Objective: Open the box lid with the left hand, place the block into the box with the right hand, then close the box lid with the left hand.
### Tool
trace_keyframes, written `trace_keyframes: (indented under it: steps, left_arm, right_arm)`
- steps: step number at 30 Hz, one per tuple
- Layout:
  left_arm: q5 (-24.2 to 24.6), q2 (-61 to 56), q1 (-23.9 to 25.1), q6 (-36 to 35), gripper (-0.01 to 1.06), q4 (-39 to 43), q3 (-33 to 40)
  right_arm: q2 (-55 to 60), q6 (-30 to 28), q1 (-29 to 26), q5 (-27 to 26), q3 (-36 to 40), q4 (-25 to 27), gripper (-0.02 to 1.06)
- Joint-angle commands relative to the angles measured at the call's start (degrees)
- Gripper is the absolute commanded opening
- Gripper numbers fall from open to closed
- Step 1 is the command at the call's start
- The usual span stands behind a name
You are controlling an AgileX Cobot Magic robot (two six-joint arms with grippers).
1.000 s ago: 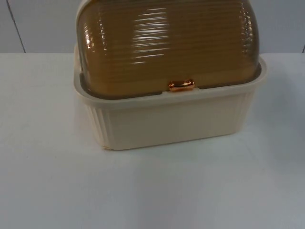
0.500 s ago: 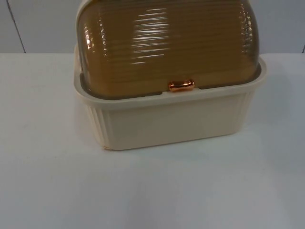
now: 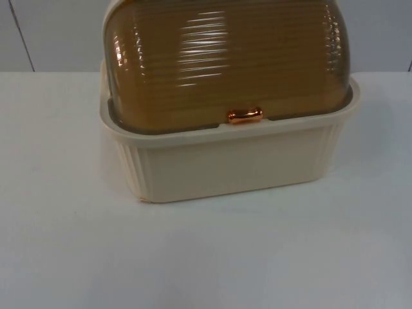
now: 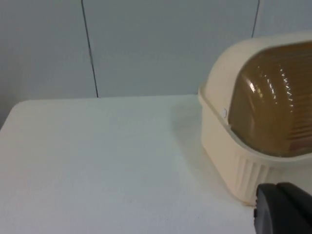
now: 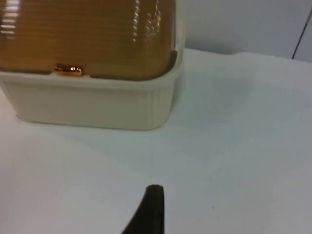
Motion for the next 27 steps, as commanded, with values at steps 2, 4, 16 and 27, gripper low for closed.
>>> trace_keyframes:
  steps: [2,4,16,27]
  left_arm:
    - [4.0,-1.6,0.1,-1.6,0.0,2.1,0.2]
    - [5.5,-2.3,0.1,-1.9,0.0,2.8,0.2]
    - [10.5,-2.3,0.1,-6.8,0.0,6.9,3.5]
    - [8.6,-2.3,0.2,-6.8,0.0,9.0,5.2]
  right_arm:
    - [-0.3,1.4,0.3,1.1,0.2,-2.3,0.82]
    - [-0.3,1.4,0.3,0.9,1.5,-2.2,0.82]
    - [-9.1,1.4,0.3,2.2,3.3,-2.2,0.82]
    - [-9.1,1.9,0.3,5.1,4.6,-3.4,0.82]
